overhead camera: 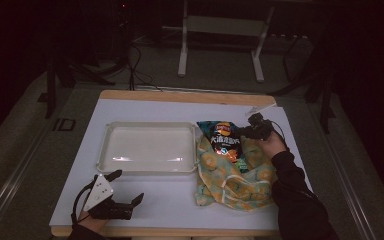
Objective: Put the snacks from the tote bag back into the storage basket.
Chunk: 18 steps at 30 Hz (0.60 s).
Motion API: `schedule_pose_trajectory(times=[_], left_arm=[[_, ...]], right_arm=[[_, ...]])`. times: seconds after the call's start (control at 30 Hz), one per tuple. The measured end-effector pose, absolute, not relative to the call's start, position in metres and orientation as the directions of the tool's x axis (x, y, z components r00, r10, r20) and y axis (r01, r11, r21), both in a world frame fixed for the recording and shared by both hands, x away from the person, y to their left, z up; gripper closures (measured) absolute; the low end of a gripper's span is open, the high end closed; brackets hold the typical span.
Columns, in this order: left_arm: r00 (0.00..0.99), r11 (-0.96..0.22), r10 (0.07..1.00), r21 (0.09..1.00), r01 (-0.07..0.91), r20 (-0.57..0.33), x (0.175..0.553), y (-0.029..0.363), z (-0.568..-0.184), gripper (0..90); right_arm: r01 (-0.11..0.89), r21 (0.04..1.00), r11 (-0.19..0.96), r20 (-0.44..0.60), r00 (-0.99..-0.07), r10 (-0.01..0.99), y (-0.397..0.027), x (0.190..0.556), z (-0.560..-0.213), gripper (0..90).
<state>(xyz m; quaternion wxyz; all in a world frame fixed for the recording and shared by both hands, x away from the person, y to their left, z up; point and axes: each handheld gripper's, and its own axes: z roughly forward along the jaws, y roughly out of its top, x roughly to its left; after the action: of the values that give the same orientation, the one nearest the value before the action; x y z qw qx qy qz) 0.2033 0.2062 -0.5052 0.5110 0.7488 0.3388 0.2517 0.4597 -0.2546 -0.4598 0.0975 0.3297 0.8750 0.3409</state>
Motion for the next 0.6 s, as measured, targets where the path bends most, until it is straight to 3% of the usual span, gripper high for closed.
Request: schedule_pose_trajectory(times=[0.6], left_arm=[[0.64,-0.251,0.768,0.935,0.249,0.036,0.204,0.205,-0.505,0.2]], right_arm=[[0.44,0.756,0.485,0.031,-0.764,0.645,-0.275,0.428,-0.419,89.9]])
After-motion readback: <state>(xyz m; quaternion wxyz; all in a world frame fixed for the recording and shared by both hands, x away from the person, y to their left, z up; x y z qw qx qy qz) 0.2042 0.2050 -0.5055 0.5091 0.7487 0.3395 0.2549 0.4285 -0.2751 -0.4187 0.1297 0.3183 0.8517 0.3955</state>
